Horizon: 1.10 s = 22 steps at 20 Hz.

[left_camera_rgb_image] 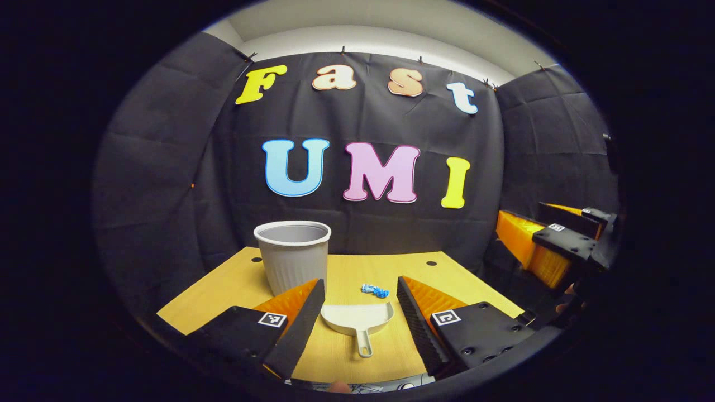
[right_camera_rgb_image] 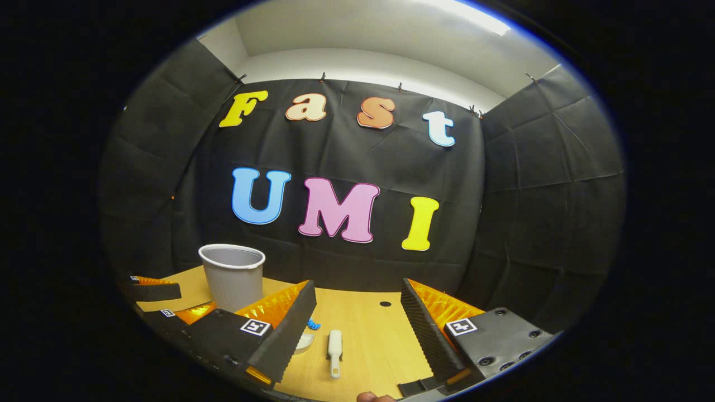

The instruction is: Pick up the small broom and dustpan from the desktop, sweep the trash into the dustpan with the broom, and then empty the trash into the garbage bin.

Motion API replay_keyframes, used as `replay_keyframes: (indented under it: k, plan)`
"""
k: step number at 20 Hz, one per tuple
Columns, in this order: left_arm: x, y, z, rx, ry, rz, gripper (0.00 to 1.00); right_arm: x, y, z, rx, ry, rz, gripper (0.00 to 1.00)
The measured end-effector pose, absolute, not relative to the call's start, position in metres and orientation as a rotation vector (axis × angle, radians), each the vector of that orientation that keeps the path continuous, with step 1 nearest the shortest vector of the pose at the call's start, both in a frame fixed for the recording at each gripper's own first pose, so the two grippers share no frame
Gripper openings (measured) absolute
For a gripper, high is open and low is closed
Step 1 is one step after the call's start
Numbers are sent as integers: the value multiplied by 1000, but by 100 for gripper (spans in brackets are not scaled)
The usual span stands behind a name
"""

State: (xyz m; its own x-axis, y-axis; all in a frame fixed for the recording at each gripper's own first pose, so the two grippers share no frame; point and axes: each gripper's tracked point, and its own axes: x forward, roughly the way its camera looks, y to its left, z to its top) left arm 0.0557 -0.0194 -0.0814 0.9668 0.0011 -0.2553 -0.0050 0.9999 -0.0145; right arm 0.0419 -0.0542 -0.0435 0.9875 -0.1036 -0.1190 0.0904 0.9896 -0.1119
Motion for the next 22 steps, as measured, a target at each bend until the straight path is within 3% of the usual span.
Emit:
replay_keyframes:
  k: [9,14,18,22]
  plan:
    - [113,-13,-96,-57,359,58,77,112,-86,-58,-83,166,-145,98]
    - [142,-12,-161,-187,594,111,77,149,-85,-74,-90,194,-104,98]
    - [138,-22,-240,-267,974,154,80,167,-82,-110,-54,296,-60,98]
    - [146,-28,-281,-275,1141,162,80,182,-88,-140,-65,340,-7,98]
